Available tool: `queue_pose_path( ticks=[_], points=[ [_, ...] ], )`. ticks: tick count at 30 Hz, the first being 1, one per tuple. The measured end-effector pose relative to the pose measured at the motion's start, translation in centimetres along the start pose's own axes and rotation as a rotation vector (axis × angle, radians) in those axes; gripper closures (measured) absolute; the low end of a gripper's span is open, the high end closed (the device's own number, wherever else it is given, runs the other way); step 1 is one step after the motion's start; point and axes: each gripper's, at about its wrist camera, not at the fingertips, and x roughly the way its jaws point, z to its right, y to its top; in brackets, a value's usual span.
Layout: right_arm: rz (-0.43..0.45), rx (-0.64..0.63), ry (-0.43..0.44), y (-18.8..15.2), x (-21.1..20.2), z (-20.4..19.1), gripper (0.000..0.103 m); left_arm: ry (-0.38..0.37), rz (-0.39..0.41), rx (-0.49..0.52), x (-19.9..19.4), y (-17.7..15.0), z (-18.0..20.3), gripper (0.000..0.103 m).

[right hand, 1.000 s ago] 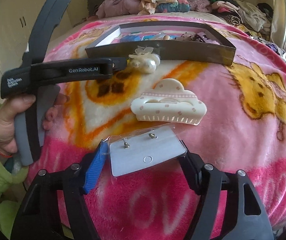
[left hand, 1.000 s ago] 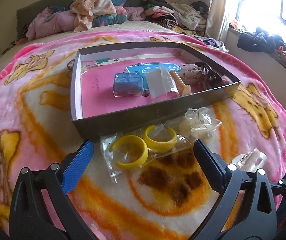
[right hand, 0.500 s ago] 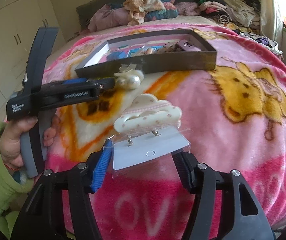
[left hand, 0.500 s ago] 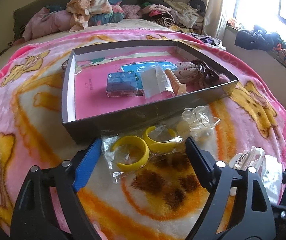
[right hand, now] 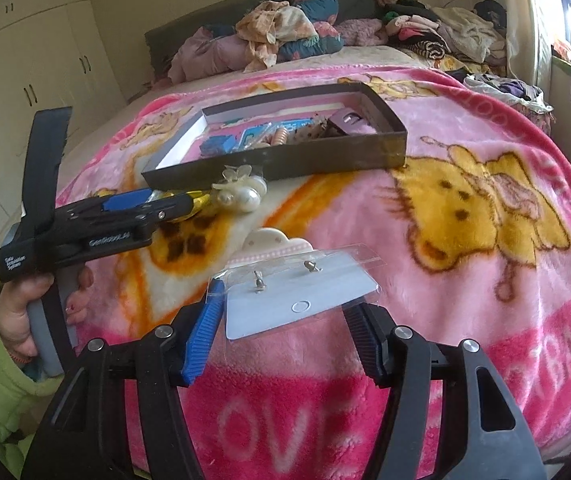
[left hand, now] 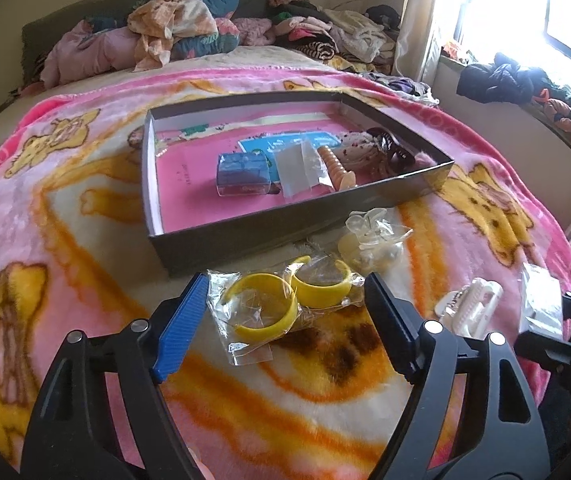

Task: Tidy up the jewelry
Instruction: 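Grasp the bagged yellow bangles with the left tool while the right tool holds the card, then carry the bangles bag and earring card into the tray and open both tools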

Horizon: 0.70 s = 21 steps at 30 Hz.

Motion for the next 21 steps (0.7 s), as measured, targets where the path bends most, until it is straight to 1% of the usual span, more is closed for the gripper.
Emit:
queue_pose_path(
  ticks=[9, 21],
  points=[
    [0.023, -0.026, 0.013, 1.4, -0.3, -0.9, 0.045, -0.006, 0.052, -0.002, -2.1, 1.3, -0.2, 0.033],
    [0.063, -0.038, 0.014, 4.7, -0.2, -1.1, 0.045, -0.008, 0.104, -0.035, -2.6, 3.5, -0.9, 0.033]
  ],
)
